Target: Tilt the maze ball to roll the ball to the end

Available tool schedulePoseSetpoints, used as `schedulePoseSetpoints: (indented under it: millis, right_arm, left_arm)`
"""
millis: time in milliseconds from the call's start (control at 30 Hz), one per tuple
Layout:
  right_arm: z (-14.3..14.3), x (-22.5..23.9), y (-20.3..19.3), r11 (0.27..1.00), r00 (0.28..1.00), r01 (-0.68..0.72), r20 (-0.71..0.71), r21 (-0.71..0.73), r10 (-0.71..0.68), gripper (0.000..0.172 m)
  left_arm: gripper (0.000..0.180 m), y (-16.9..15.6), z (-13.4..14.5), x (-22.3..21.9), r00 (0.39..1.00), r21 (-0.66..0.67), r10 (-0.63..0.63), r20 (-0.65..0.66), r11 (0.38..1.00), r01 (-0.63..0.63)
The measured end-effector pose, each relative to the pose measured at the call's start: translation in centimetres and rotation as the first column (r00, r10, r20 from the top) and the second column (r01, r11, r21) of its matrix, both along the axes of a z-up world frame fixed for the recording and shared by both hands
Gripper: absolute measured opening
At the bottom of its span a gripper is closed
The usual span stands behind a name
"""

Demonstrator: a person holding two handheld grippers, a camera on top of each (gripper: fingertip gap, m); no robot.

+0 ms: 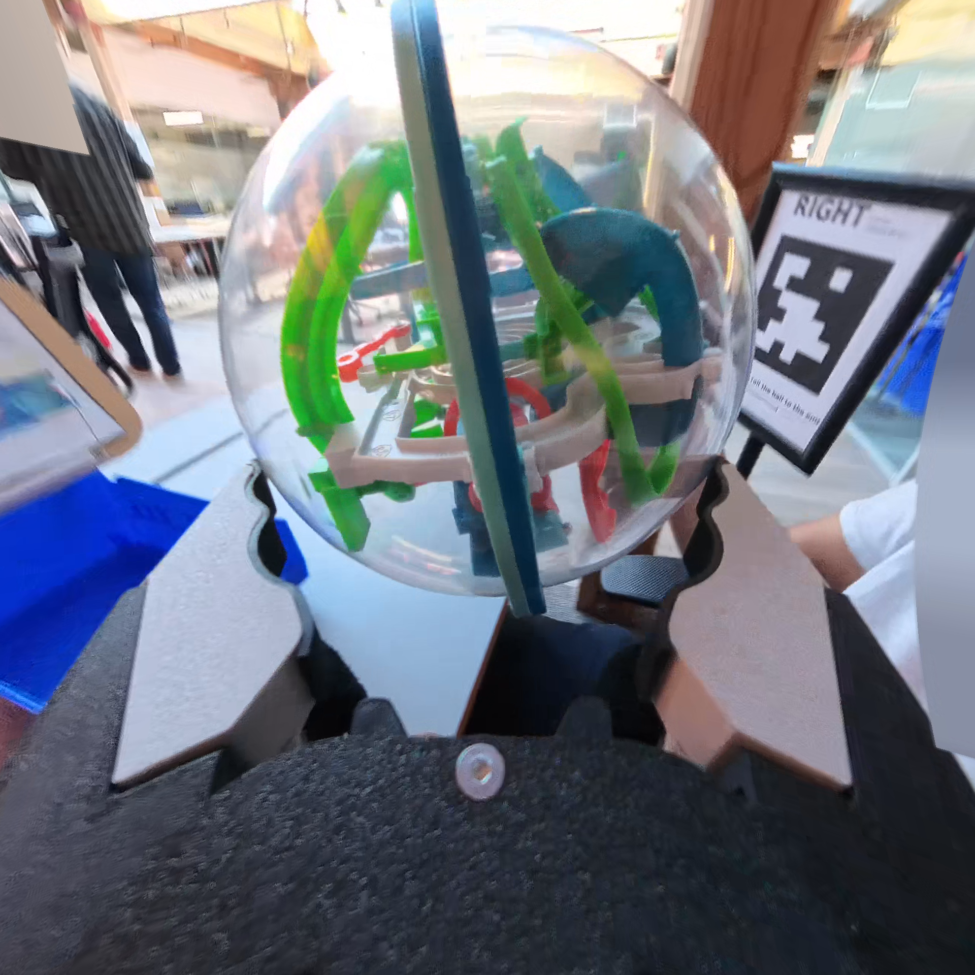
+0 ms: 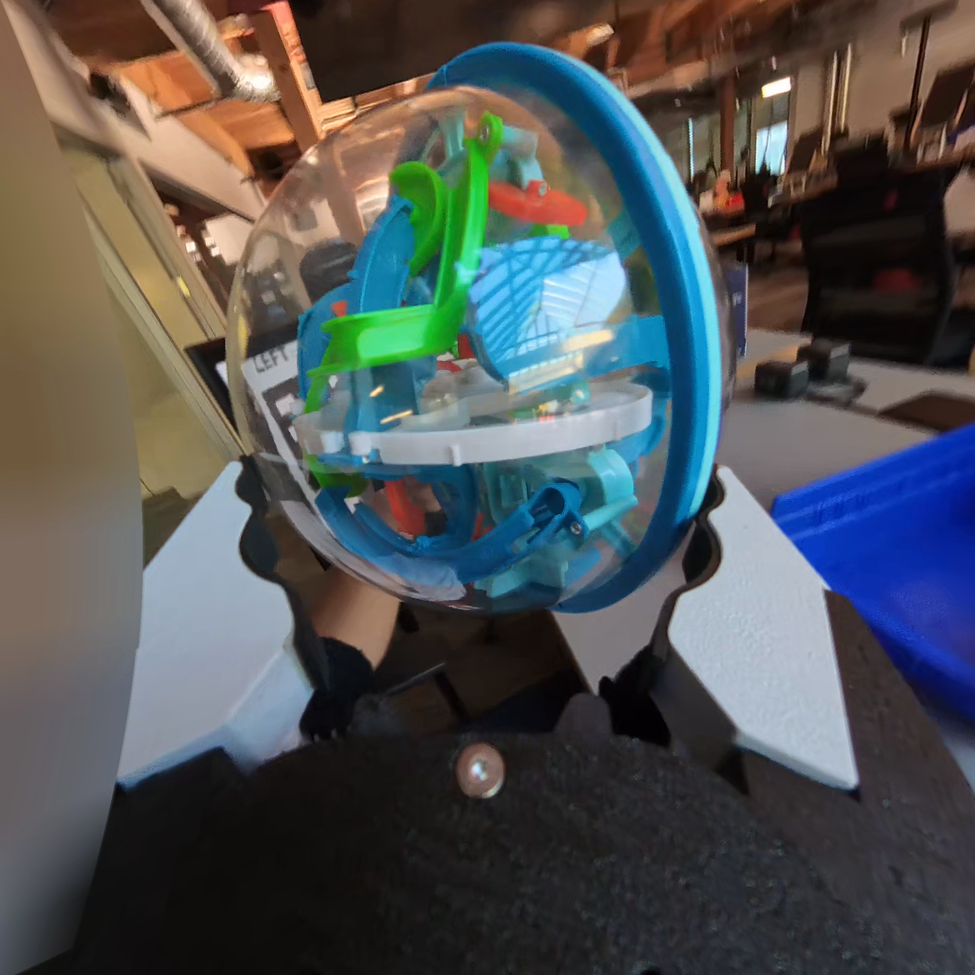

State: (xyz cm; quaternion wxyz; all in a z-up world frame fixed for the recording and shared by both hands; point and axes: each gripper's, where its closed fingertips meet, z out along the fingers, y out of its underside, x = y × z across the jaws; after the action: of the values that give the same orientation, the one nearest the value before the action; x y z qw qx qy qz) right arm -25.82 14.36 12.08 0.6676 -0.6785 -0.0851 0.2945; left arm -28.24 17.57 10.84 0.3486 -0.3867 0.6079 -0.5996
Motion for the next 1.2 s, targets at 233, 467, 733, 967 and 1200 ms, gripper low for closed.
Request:
schedulePoseSetpoints:
  millis: [233, 467, 733, 967, 1200]
  right_arm:
    - [-6.4, 6.4, 4.0, 0.965, 0.955, -0.014, -0.288, -0.263, -0.065, 0.154]
    - [-16.8, 9.1, 4.4, 0.853, 0.907, -0.11, -0.402, -0.51, -0.124, 0.155]
    - [-22.2, 9.5, 5.0, 0.794, 0.878, -0.206, -0.466, -0.572, -0.108, 0.154]
    - [-22.0, 10.9, 7.3, 0.789, 0.877, -0.199, -0.465, -0.582, -0.121, 0.154]
    - [-21.6, 11.7, 10.3, 0.786, 0.887, -0.195, -0.448, -0.587, -0.115, 0.154]
  left_arm:
    - [0.153, 3.6, -6.4, 6.1, 0.975, -0.291, -0.04, -0.218, 0.956, -0.025]
    - [0.152, 3.2, -17.4, 7.9, 0.888, -0.483, -0.141, -0.438, 0.87, -0.101]
    - [0.152, 3.9, -22.1, 8.2, 0.857, -0.517, -0.135, -0.498, 0.84, -0.167]
    - [0.144, 4.4, -24.1, 7.1, 0.842, -0.369, -0.108, -0.529, 0.922, -0.114]
    - [0.159, 11.4, -19.0, 6.8, 0.92, 0.022, 0.134, -0.368, 0.99, -0.136]
